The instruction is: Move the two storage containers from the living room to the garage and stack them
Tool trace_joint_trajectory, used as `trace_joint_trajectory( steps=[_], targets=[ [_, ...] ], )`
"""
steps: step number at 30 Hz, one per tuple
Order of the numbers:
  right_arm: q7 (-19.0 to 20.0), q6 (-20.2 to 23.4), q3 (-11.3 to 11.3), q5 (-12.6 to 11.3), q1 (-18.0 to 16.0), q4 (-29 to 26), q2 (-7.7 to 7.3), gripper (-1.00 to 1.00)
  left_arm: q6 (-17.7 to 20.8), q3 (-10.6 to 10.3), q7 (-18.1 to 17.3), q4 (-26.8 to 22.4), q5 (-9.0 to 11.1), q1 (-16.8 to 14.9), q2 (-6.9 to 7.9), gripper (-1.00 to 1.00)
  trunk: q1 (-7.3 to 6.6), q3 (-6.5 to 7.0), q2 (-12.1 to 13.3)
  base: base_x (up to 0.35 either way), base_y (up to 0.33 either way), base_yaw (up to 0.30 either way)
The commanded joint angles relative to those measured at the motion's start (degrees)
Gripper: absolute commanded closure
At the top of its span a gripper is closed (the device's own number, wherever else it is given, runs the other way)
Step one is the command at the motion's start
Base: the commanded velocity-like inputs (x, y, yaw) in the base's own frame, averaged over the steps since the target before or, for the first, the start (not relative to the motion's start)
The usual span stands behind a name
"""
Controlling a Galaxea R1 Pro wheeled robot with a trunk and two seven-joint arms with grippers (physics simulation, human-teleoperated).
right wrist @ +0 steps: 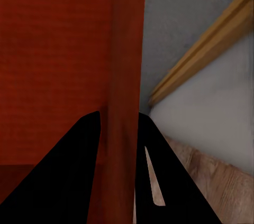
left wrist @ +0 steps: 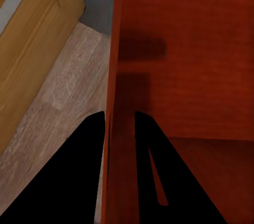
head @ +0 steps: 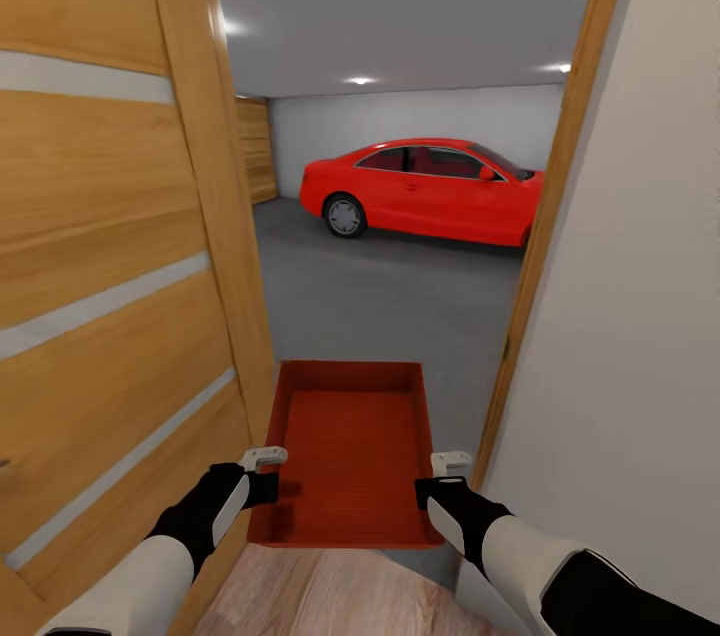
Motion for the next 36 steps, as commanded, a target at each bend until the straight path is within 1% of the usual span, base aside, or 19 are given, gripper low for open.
trace_joint_trajectory(
  steps=[1,18,36],
  targets=[
    [-0.45,0.39,1.06,-0.08,-0.05,0.09,0.0,1.0,0.43,0.18,0.75,-0.22,-2.16,-0.02,0.02,1.0,0.05,-0.13,-0.14,0.151,0.16,-0.242],
    [-0.45,0.4,1.06,-0.08,-0.04,0.09,0.0,1.0,0.47,0.18,0.75,-0.19,-2.17,-0.03,0.02,1.0,0.05,-0.13,-0.14,0.151,0.16,-0.234],
    [-0.44,0.44,1.06,-0.11,-0.03,0.09,0.0,1.0,0.42,0.17,0.75,-0.18,-2.16,-0.06,0.02,1.0,0.05,-0.13,-0.14,0.148,0.176,-0.012]
  ],
)
